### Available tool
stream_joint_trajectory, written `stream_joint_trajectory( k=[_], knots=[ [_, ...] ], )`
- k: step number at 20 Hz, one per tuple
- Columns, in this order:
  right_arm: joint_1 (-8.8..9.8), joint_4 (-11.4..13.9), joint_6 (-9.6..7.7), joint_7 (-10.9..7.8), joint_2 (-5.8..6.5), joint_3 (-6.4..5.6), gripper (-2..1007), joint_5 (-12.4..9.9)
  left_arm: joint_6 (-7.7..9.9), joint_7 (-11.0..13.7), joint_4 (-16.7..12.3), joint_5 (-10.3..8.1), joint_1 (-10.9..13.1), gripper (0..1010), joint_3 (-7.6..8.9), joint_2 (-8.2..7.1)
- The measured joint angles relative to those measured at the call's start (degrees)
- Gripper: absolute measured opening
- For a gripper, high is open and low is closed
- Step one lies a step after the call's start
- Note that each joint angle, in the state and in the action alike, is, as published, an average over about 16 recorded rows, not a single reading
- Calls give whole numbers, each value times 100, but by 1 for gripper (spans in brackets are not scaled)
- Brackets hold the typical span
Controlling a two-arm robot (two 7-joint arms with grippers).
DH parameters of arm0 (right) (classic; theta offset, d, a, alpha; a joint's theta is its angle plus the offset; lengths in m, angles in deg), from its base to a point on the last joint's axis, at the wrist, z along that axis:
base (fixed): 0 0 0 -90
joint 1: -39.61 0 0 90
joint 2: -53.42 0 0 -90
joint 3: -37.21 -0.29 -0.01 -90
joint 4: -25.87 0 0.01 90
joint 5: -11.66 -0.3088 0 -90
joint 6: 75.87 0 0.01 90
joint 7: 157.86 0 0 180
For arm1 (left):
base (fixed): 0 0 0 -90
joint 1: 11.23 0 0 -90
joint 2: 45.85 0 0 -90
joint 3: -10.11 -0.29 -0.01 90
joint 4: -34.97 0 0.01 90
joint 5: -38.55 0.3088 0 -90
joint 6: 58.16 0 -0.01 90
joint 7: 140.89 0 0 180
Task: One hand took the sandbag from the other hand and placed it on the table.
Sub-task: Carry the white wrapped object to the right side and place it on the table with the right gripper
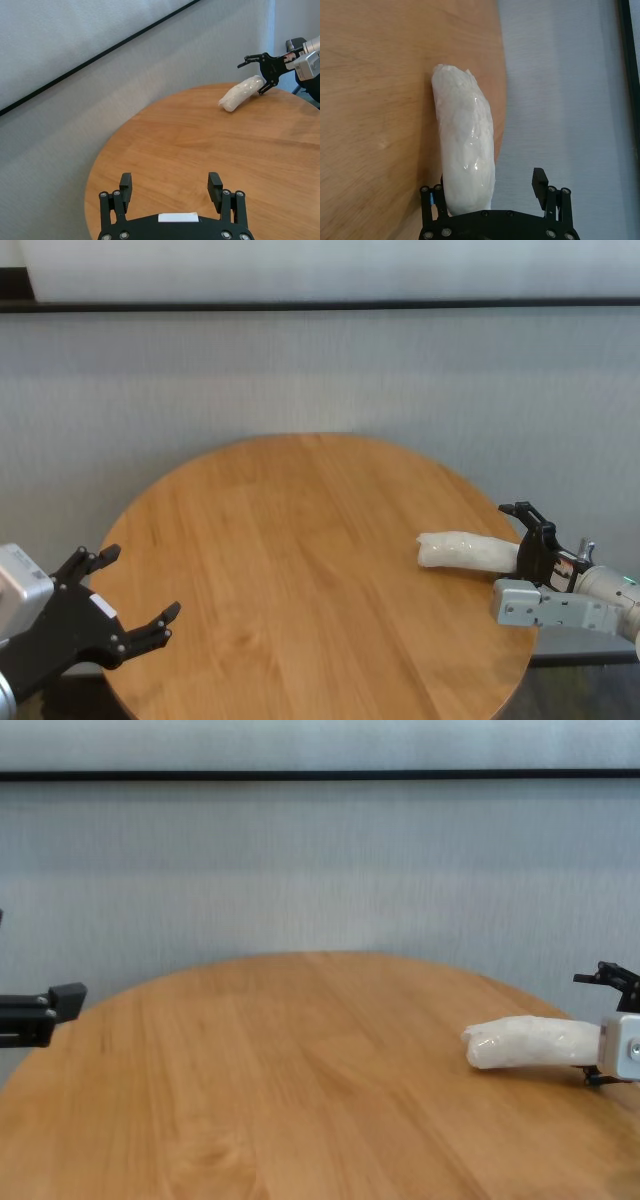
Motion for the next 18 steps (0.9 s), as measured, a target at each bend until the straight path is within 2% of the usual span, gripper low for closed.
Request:
stream_joint_trajectory(
  k=[5, 11, 18],
  knots=[
    [0, 1, 0, 1, 0, 0, 996, -1, 0, 0, 0, 0, 0, 1000, 0, 0],
    [6, 14, -2, -7, 5, 0, 1001, -1, 0, 0, 0, 0, 0, 1000, 0, 0],
    [92, 238, -27, -94, 77, -21, 1001, -35, 0, 0, 0, 0, 0, 1000, 0, 0]
  ],
)
